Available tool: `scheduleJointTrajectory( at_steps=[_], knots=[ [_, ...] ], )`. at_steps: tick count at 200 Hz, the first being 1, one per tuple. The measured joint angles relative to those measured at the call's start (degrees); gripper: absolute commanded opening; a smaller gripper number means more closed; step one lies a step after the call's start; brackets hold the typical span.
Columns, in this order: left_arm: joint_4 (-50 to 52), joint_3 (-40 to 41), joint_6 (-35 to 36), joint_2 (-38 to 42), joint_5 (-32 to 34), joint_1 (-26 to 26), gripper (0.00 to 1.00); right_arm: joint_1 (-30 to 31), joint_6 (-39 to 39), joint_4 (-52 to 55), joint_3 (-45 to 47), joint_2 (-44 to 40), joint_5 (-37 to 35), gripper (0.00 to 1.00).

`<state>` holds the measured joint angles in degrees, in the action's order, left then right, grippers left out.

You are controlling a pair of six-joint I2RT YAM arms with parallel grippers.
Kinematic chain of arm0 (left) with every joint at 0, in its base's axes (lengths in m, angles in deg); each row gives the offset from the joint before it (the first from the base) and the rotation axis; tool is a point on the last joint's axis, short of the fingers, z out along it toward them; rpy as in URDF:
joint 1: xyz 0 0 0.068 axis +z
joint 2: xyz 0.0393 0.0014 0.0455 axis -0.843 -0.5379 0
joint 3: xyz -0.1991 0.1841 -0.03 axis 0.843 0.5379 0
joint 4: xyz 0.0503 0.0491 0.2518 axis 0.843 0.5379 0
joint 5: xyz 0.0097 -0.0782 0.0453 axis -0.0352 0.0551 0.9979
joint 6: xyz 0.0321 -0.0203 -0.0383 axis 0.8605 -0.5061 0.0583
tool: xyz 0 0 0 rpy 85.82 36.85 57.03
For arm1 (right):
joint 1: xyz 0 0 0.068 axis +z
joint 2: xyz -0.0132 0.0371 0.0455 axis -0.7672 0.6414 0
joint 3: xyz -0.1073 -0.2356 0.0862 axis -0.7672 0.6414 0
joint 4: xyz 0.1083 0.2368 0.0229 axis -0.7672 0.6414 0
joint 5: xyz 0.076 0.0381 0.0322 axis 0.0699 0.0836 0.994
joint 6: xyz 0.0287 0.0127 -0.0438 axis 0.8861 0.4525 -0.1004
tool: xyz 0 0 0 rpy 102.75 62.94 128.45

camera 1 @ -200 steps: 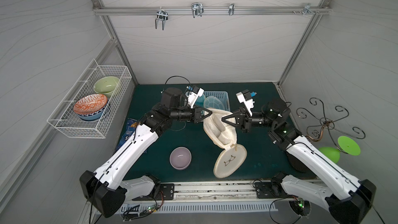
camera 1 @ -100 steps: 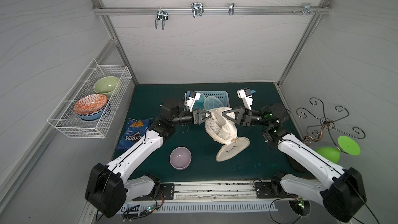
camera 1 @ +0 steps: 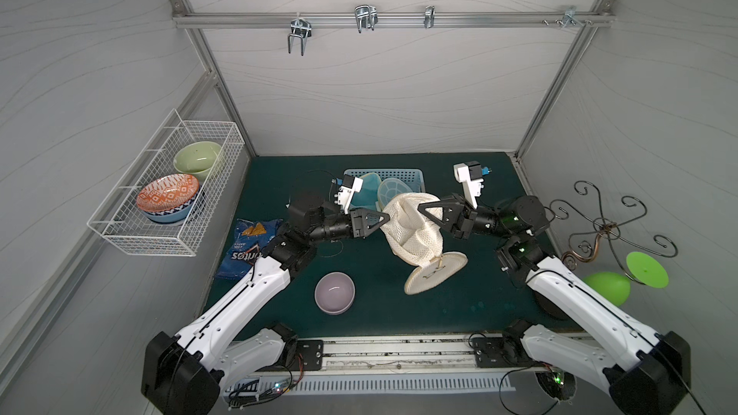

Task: Turn the laundry bag inside out
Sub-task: Turn over the laundry bag.

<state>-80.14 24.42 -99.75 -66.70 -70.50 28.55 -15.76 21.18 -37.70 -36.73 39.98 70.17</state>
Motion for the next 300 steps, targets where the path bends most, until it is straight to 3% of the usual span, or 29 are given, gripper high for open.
scheduleJointTrajectory(
  at_steps=[7,39,90,137,181,247,300],
  knots=[
    [0.5,-0.4,0.2,-0.2,0.8,-0.3,0.1,0.2,1.2,-2.3,-0.6,1.3,0.3,0.0],
    [2.6,-2.0,0.9,-1.3,2.6,-0.5,0.34,0.2,3.4,-5.6,-2.9,4.5,0.7,0.0],
    [7.1,-1.5,2.6,6.6,4.2,-0.2,0.42,1.7,-5.0,3.3,-3.7,-1.5,0.6,0.0],
    [24.0,-8.7,12.0,13.2,12.9,-0.2,0.43,5.5,-15.5,16.8,-6.4,-2.5,-3.0,0.0],
    [28.5,-9.3,13.9,13.6,17.2,-0.2,0.45,7.0,-19.3,21.8,-6.8,-2.3,-5.0,0.0],
    [21.9,-7.9,9.2,7.5,15.1,-0.2,0.45,7.0,-15.0,16.7,-5.7,1.2,-0.5,0.0],
    [14.3,-7.6,5.3,4.9,14.2,0.7,0.44,7.1,-3.2,0.6,-2.3,5.8,5.3,0.0]
  ],
)
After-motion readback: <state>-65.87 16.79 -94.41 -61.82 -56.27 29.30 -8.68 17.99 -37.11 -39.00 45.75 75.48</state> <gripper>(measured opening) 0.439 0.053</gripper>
